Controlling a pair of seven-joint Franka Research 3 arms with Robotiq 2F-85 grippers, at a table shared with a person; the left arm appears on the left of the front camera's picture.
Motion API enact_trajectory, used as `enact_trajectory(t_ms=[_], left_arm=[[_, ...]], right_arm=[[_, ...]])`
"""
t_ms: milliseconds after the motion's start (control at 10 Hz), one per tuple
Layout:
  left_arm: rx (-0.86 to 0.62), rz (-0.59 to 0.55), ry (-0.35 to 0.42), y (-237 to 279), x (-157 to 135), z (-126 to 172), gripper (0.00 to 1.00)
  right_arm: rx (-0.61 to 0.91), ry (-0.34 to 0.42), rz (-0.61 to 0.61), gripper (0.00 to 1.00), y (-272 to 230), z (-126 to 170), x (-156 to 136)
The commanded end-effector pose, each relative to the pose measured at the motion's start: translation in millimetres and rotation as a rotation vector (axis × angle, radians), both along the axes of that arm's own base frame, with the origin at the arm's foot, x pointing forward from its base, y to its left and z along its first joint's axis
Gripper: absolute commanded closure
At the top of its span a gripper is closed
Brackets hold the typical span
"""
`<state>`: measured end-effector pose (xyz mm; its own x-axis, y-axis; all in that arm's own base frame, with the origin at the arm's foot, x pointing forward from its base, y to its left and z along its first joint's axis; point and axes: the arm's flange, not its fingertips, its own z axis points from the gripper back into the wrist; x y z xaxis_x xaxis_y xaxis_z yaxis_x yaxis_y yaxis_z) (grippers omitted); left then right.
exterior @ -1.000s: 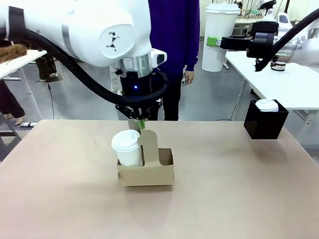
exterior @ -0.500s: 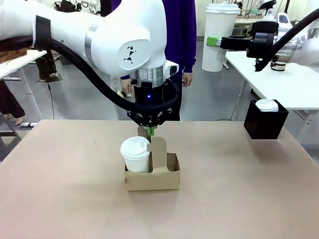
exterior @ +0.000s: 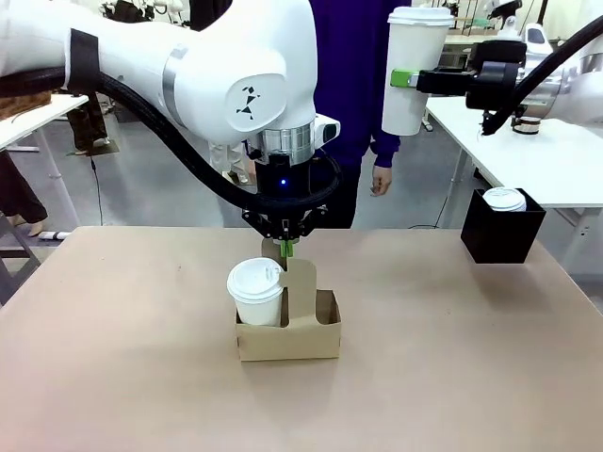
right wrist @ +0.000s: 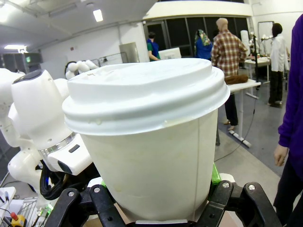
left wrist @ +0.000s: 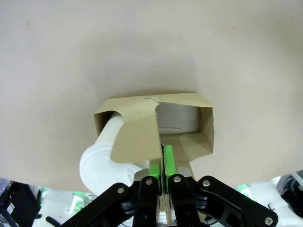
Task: Pour a drink into a cup and package it in a carrier.
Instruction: Insert the held 600 ml Paper Cup into the Cup Carrier.
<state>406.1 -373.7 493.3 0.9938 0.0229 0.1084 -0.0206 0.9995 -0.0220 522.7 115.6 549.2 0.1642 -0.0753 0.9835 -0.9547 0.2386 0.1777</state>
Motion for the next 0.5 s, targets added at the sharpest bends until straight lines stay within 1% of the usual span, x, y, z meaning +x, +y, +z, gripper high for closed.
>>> enact_trajectory(t_ms=[0, 100, 200, 300, 400], left_arm=[[0.013, -0.106, 0.003, 10, 2, 2, 0.4], [-0.011, -0.132, 0.024, 15, 1, 7, 0.32], [-0.029, -0.158, 0.03, 19, -4, 19, 0.0], [-0.052, -0.203, 0.02, 28, -12, 38, 0.0], [-0.069, -0.232, 0.019, 41, -20, 56, 0.0]], right_arm=[[0.004, -0.007, 0.003, 0.2, 0, 5, 0], [0.004, -0.007, 0.003, 0.2, 0, 5, 0], [0.004, -0.007, 0.003, 0.2, 0, 5, 0], [0.0, 0.0, 0.0, 0.2, 0, 0, 0], [-0.008, -0.012, 0.092, 0.2, 2, -13, 1]])
